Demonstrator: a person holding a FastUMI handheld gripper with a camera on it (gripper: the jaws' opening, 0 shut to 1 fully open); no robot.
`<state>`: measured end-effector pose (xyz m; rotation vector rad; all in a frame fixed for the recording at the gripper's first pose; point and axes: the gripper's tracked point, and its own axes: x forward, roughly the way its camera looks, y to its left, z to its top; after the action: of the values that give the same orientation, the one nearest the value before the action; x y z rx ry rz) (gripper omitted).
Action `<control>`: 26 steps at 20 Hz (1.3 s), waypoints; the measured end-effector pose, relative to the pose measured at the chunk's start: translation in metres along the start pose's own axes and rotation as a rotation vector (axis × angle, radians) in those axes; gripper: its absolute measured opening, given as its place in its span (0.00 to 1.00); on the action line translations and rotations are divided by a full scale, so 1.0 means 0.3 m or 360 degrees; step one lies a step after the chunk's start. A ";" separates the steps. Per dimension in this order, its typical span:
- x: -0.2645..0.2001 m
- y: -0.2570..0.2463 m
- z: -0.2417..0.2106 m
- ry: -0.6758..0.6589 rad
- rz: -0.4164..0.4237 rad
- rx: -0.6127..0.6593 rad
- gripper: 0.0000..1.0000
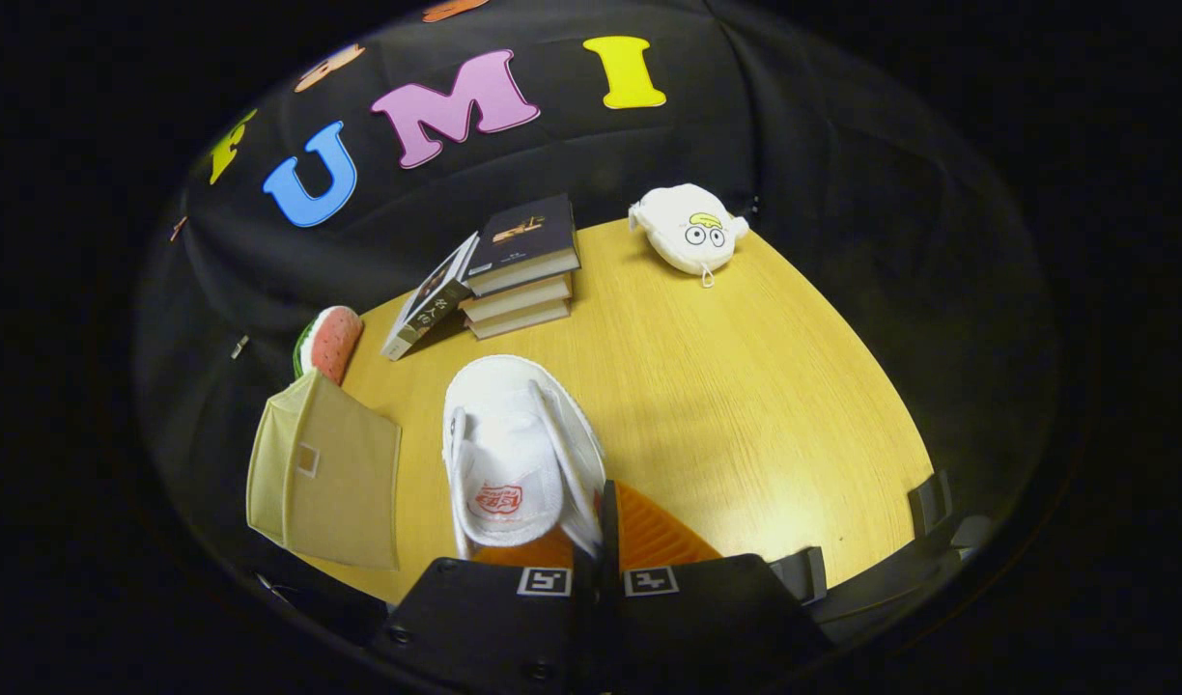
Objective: Open the storage box then place both shoes into the box .Put the left shoe in first, then the right shoe, with the right side of both shoes facing outward in a uniform manner.
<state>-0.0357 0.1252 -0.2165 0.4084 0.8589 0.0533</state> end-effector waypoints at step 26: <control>0.080 1.113 -0.101 0.0268 -0.0012 0.0026 0.05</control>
<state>-0.0034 0.4477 -0.1278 0.4202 1.0276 0.0745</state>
